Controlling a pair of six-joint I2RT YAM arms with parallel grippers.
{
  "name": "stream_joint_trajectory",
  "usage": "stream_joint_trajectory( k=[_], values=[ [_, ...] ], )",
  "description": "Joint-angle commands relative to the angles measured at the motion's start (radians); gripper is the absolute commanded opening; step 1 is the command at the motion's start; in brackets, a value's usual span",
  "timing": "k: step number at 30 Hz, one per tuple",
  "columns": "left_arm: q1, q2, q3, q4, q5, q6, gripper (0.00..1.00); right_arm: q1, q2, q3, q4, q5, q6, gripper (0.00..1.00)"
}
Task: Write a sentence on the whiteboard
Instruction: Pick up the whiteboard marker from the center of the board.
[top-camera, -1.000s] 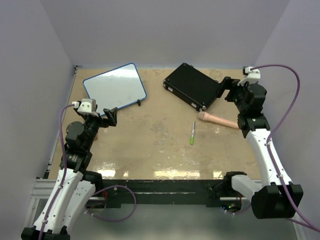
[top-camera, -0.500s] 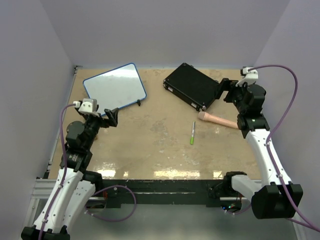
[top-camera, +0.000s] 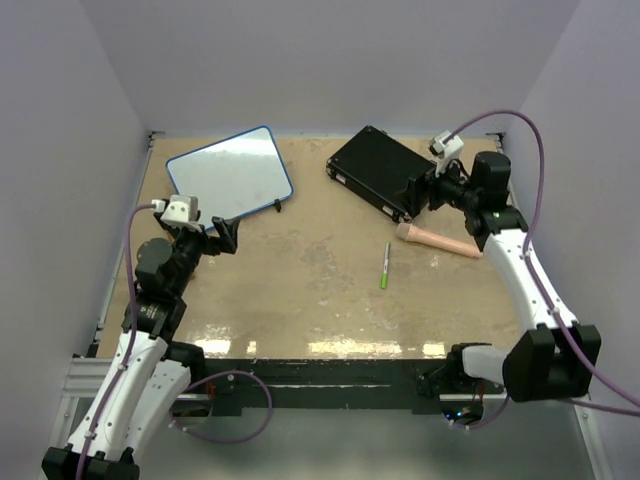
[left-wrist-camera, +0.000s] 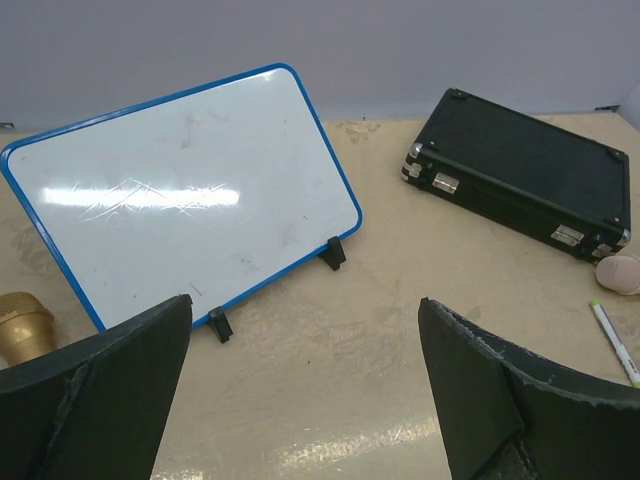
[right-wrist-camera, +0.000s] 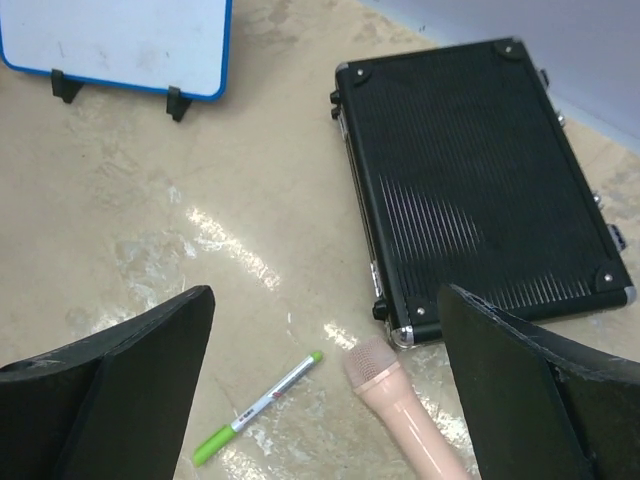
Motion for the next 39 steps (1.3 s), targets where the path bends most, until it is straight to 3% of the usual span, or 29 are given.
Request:
stream_joint_trajectory(
  k=[1, 5, 9, 12, 15, 19, 22, 26, 30, 33, 34, 36, 37, 39],
  values=[
    [-0.004, -0.023, 0.010, 0.025, 0.020, 0.013, 1.00, 0.054, 0.142, 0.131, -0.212, 0.051, -0.093, 0.99],
    [-0.003, -0.024, 0.010, 0.028, 0.024, 0.013, 1.00, 0.242, 0.122, 0.021, -0.153, 0.210, -0.090, 0.99],
    [-0.003, -0.021, 0.008, 0.031, 0.040, 0.014, 1.00, 0.266, 0.174, 0.014, -0.200, 0.261, -0.145, 0.97],
    [0.002, -0.014, 0.008, 0.034, 0.046, 0.013, 1.00, 0.274, 0.176, 0.001, -0.257, 0.199, -0.263, 0.96],
    [0.011, -0.004, 0.008, 0.039, 0.061, 0.010, 1.00, 0.283, 0.150, -0.024, -0.345, 0.101, -0.511, 0.96],
    [0.017, 0.009, 0.007, 0.042, 0.074, 0.010, 1.00, 0.281, 0.144, 0.066, -0.707, 0.005, -1.258, 0.98],
    [0.028, 0.016, 0.008, 0.042, 0.083, 0.008, 1.00, 0.283, 0.165, 0.099, -0.749, 0.086, -1.459, 0.99],
    [0.039, 0.014, 0.008, 0.040, 0.083, 0.010, 1.00, 0.284, 0.304, 0.162, -0.781, 0.089, -1.576, 0.98],
    [0.040, 0.019, 0.007, 0.042, 0.087, 0.010, 1.00, 0.284, 0.398, 0.215, -0.732, 0.085, -1.488, 0.99],
    [0.043, 0.019, 0.005, 0.047, 0.100, 0.010, 1.00, 0.283, 0.440, 0.322, -0.674, -0.044, -1.131, 0.98],
    [0.046, 0.019, 0.005, 0.047, 0.103, 0.010, 1.00, 0.281, 0.441, 0.371, -0.659, -0.082, -0.920, 0.99],
    [0.060, 0.022, 0.005, 0.053, 0.118, 0.004, 1.00, 0.278, 0.391, 0.372, -0.582, -0.176, -0.765, 0.98],
    [0.065, 0.023, 0.003, 0.054, 0.126, 0.000, 1.00, 0.280, 0.359, 0.310, -0.436, -0.176, -0.598, 0.99],
    [0.074, 0.028, 0.003, 0.057, 0.138, -0.003, 1.00, 0.278, 0.279, 0.228, -0.265, -0.106, -0.440, 0.99]
  ],
)
